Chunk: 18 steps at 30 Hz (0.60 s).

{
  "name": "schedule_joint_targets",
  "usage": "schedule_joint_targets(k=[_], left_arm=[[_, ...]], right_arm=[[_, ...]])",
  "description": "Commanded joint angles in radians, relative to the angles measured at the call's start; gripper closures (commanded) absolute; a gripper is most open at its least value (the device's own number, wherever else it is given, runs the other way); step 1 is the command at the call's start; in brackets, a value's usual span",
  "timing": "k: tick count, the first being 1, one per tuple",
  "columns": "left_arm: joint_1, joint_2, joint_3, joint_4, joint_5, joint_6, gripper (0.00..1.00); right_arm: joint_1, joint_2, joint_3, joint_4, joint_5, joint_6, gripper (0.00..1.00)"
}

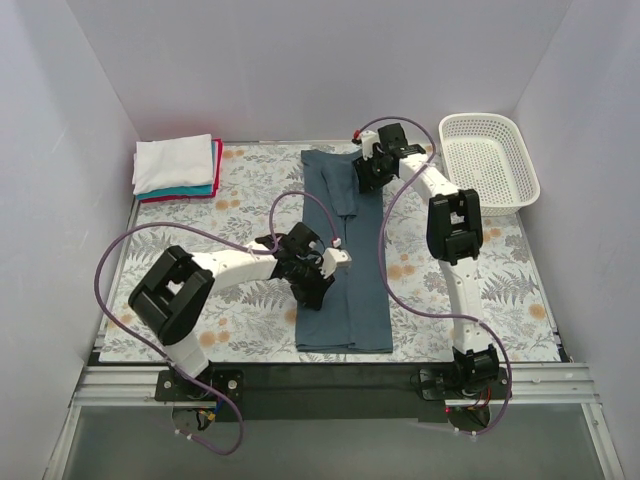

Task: Fold and stack the t-shirts
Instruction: Fold the tshirt

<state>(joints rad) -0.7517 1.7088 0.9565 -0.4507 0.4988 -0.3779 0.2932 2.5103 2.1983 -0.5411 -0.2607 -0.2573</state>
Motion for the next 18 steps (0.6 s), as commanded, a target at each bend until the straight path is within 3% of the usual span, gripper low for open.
schedule_joint_targets(k=[1,4,7,8,9,10,14,17,18], left_arm=[[0.009,-0.157,0.007,-0.054,0.014,-0.032,0.74],[0.017,-0.286,0.014,-0.086,0.035,-0.027,0.52],[0.022,-0.478,0.025,-0.094,0.046,-0.024,0.18],[0.022,-0.553,0.028,-0.094,0.038,-0.016,0.15],[0.022,-0.590,0.030,-0.088,0.015,-0.016,0.15],[0.022,-0.621,0.033,-0.065,-0.005,-0.022,0.14],[0.020,-0.731,0.016,-0.035,-0.074,-0.024,0.14],[0.020,-0.742,0.007,-0.195,-0.027,0.115,0.14],[0.020,-0.755,-0.007,-0.285,-0.004,0.202,0.19]], right_arm=[[-0.008,-0.184,-0.086,-0.013,0.038,-0.097,0.44],[-0.009,-0.371,-0.179,-0.055,0.037,-0.176,0.37],[-0.006,-0.560,-0.267,-0.077,0.044,-0.212,0.29],[-0.006,-0.606,-0.288,-0.076,0.040,-0.221,0.26],[-0.006,-0.698,-0.339,-0.076,0.034,-0.235,0.06],[-0.005,-0.743,-0.365,-0.071,0.031,-0.244,0.02],[0.001,-0.979,-0.492,-0.132,-0.043,-0.405,0.02],[0.038,-1.166,-0.687,-0.192,-0.150,-0.570,0.02],[0.055,-1.214,-0.745,-0.200,-0.156,-0.607,0.02]])
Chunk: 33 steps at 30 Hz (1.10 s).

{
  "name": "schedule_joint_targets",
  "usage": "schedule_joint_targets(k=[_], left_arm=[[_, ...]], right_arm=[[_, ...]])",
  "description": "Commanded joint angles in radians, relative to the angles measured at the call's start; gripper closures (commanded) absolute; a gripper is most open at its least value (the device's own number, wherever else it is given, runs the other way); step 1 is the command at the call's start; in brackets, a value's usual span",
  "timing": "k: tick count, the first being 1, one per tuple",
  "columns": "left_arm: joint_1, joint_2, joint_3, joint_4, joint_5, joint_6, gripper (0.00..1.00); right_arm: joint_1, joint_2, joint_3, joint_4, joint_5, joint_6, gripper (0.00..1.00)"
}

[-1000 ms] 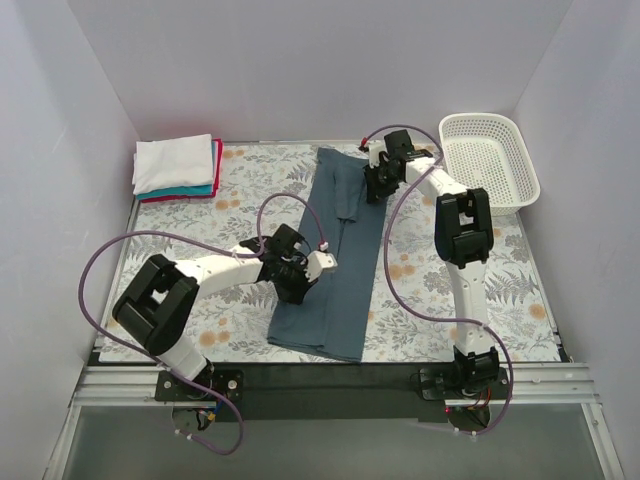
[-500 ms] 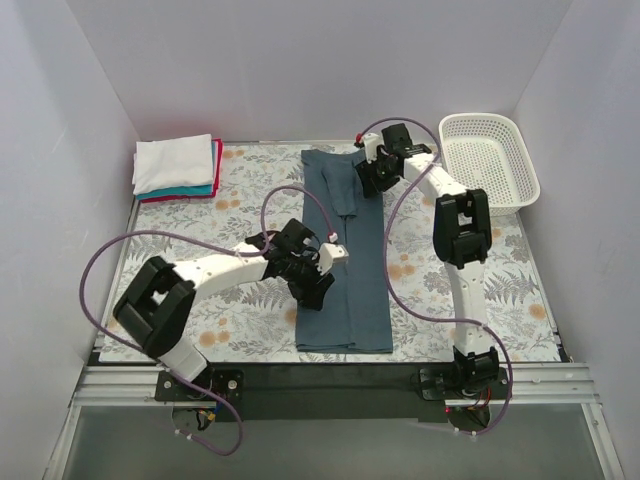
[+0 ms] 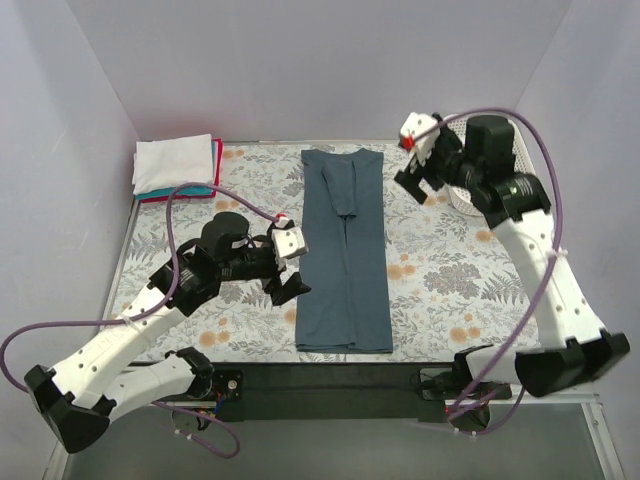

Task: Fold and stack the t-shirts
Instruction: Fold the tshirt

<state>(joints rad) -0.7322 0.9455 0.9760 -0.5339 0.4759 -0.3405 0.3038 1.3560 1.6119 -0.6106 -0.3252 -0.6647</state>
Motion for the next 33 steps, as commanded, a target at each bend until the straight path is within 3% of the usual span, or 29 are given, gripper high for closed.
schedule_joint_targets(k=[1,5,11,17,25,33], left_arm=[[0.001,0.000,-0.043,-0.231,0.061,0.190,0.21],[-0.003,-0.080,-0.218,-0.241,0.147,0.285,0.27],[-0.097,-0.090,-0.398,-0.140,0.181,0.370,0.35],[-0.170,-0.028,-0.493,0.012,0.110,0.380,0.38],[-0.171,-0.031,-0.523,0.051,0.110,0.388,0.39],[-0.171,-0.005,-0.531,0.087,0.113,0.382,0.39]], right_arm=[[0.066,-0.108,-0.297,-0.135,-0.084,-0.228,0.02],[0.203,-0.376,-0.634,-0.143,-0.080,-0.361,0.13],[0.481,-0.547,-0.982,-0.088,-0.020,-0.389,0.33],[0.694,-0.508,-1.093,0.017,0.047,-0.293,0.44],[0.750,-0.500,-1.164,0.032,0.026,-0.288,0.53],[0.758,-0.472,-1.201,0.045,0.060,-0.297,0.54]])
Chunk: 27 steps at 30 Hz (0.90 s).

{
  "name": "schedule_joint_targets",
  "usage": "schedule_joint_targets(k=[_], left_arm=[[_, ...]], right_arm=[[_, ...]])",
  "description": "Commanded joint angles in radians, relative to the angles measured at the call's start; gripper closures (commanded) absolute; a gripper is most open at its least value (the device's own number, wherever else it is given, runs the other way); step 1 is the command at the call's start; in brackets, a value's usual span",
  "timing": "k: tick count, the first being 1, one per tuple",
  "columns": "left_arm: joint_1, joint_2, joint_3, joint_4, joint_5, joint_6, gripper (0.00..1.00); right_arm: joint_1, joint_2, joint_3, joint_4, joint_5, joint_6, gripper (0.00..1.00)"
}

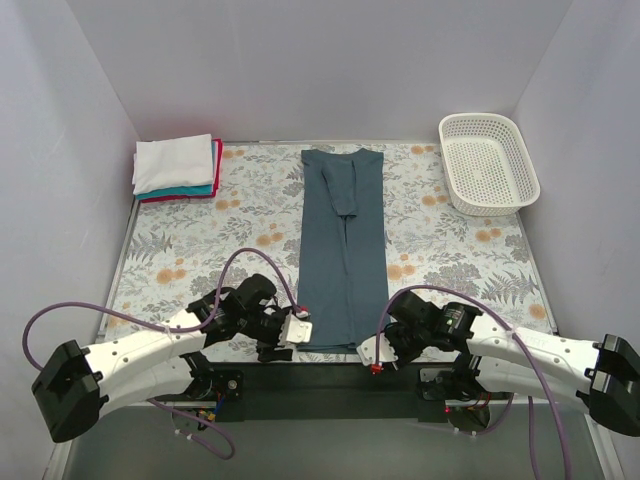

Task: Fold and stack the t-shirts
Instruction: Fold the tshirt

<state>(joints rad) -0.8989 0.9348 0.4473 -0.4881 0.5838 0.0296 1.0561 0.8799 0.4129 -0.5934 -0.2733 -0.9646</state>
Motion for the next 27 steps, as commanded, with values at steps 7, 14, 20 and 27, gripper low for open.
schedule_joint_targets(k=[7,14,20,27], left_arm=[[-0.005,0.053,-0.002,0.079,-0.001,0.026,0.39],[-0.024,0.122,-0.009,0.118,-0.031,0.058,0.46],[-0.052,0.160,-0.025,0.194,-0.093,0.111,0.53],[-0.123,0.214,-0.079,0.252,-0.176,0.141,0.55]], right_arm=[[0.005,0.037,-0.022,0.041,0.023,-0.008,0.58],[0.005,0.094,-0.037,0.073,0.071,-0.014,0.73],[0.004,0.106,-0.037,0.081,0.082,0.003,0.85],[0.004,0.105,-0.036,0.089,0.088,0.013,0.95]])
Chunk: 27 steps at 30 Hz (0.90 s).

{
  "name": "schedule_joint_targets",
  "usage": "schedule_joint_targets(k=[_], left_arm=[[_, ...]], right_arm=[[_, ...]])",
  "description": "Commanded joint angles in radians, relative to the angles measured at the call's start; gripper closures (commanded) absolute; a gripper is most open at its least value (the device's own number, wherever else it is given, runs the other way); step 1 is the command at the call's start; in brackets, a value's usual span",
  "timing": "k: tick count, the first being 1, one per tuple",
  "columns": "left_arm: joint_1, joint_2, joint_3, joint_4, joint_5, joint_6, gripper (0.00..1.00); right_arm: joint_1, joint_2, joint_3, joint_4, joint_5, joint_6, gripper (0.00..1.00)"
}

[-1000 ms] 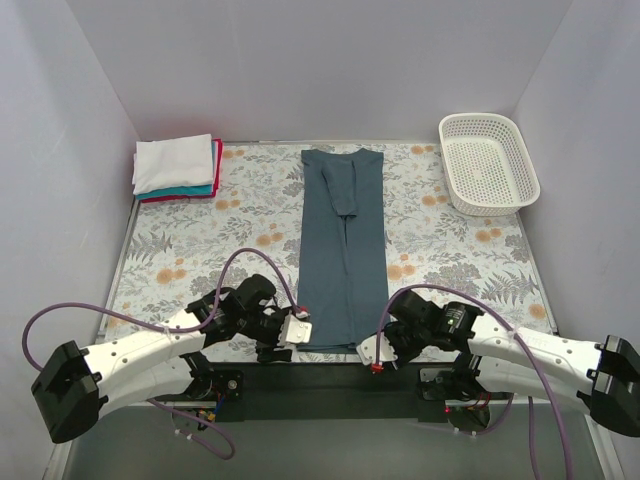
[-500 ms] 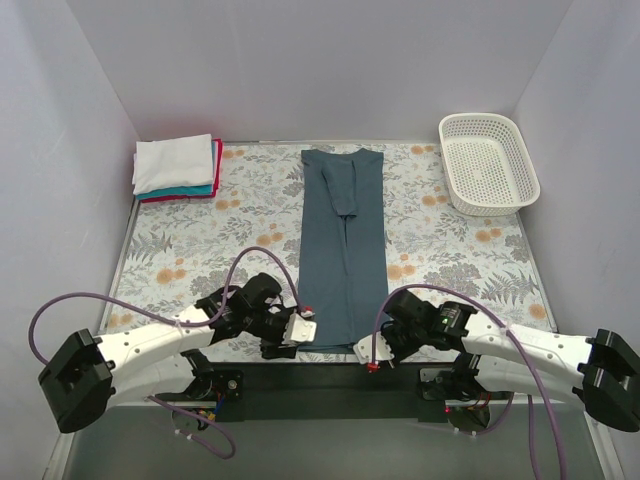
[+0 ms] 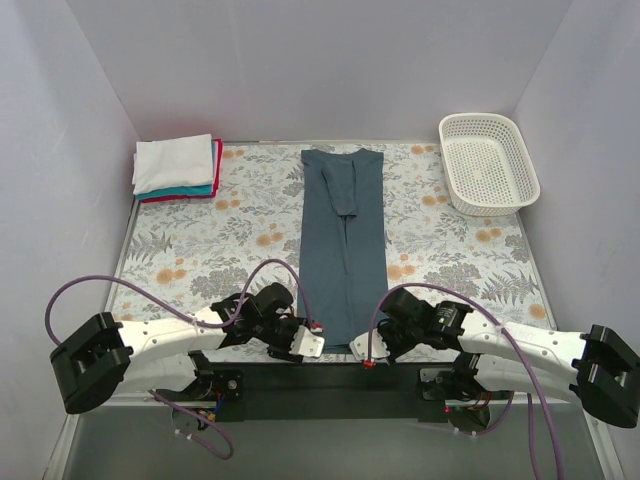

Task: Fold and stack the t-shirts
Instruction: Fold the tshirt

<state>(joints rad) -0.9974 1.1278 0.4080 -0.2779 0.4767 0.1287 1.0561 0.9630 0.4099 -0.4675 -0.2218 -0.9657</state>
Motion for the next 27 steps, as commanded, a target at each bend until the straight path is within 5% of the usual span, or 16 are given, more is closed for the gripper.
schedule_joint_targets(k=[1,9,16,27], left_arm=[[-0.035,0.027,-0.052,0.051,-0.078,0.042,0.56],[-0.044,0.023,-0.058,0.007,-0.145,0.031,0.99],[-0.043,-0.149,0.020,-0.105,-0.113,-0.121,1.00],[0.101,-0.096,0.159,-0.075,-0.080,-0.132,1.00]], right_arm=[[0.004,0.020,-0.034,-0.037,0.038,0.016,0.97],[0.004,-0.001,-0.017,-0.039,0.062,0.047,0.99],[0.004,-0.118,0.030,-0.098,0.111,0.105,0.99],[-0.054,-0.109,0.150,-0.085,0.182,0.065,0.99]])
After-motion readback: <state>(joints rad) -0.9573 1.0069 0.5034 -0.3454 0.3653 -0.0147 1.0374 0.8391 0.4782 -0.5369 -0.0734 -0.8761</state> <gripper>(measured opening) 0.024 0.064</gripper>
